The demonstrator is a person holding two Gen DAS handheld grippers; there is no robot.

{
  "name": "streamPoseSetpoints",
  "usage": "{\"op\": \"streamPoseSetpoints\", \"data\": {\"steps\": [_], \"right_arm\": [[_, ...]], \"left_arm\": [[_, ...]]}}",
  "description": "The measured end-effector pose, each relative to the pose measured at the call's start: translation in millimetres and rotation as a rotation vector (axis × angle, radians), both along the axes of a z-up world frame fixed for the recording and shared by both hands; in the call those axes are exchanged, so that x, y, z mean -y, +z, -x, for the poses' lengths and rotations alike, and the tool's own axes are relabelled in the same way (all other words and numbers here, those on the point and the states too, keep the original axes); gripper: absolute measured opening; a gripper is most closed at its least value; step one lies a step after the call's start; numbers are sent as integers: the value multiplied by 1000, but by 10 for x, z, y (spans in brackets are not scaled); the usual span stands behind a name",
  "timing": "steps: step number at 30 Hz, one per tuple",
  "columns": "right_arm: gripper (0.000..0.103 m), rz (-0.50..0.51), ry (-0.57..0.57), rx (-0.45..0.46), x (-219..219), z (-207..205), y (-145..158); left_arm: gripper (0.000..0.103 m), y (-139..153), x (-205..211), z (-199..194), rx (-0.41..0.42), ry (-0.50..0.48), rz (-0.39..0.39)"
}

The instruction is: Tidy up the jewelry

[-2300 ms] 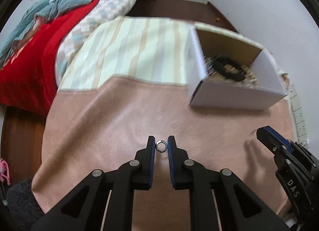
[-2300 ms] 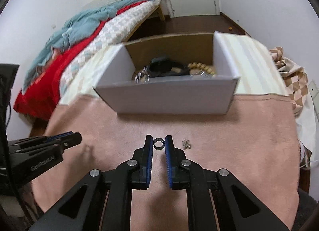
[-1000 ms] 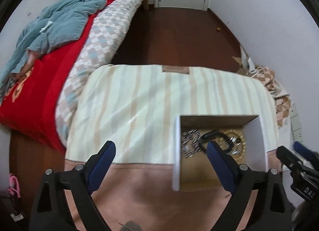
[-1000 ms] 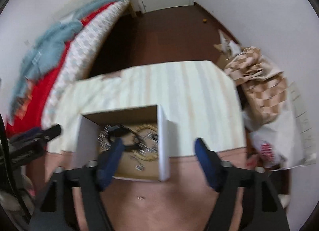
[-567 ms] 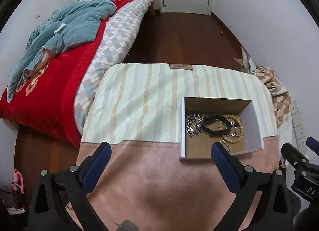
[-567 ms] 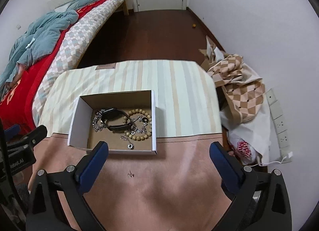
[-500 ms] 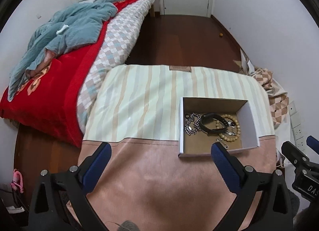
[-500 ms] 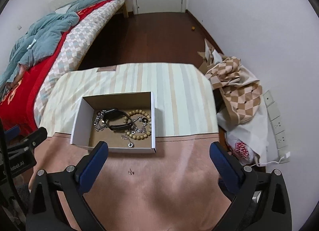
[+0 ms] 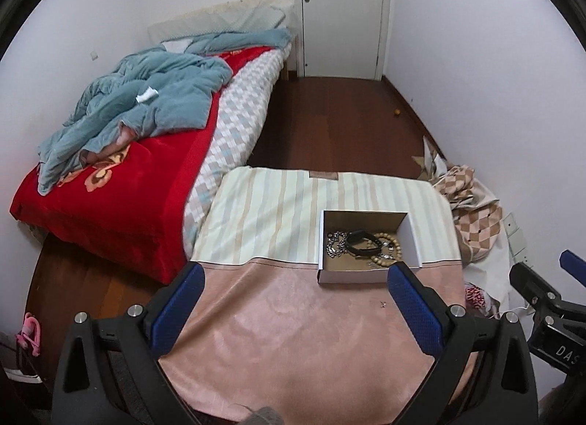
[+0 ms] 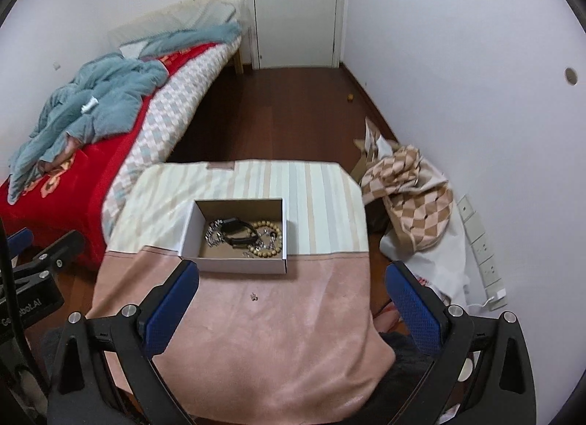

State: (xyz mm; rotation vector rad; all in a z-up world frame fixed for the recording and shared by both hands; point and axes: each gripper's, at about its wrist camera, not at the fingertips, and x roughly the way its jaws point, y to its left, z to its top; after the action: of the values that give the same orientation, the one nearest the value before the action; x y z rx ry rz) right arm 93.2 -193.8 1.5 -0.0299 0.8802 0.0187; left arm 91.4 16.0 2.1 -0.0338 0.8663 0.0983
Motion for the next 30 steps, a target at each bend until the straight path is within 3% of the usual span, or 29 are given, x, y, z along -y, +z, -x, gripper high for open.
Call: {"op": "streamPoseSetpoints", "data": {"steps": [6, 11, 20, 30], "right_arm": [[103, 1, 3, 80, -18, 366, 451], [103, -6, 22, 100, -44, 578, 646], [103, -6, 32, 110, -36, 736, 829], [103, 5, -14, 108, 70, 497, 826]], "left_arm": [[102, 277, 20, 276, 32, -6, 12], [102, 434, 42, 446, 61, -9, 18], [102, 468, 89, 498, 42, -18, 27], [102, 427, 130, 284, 18, -13, 9]]}}
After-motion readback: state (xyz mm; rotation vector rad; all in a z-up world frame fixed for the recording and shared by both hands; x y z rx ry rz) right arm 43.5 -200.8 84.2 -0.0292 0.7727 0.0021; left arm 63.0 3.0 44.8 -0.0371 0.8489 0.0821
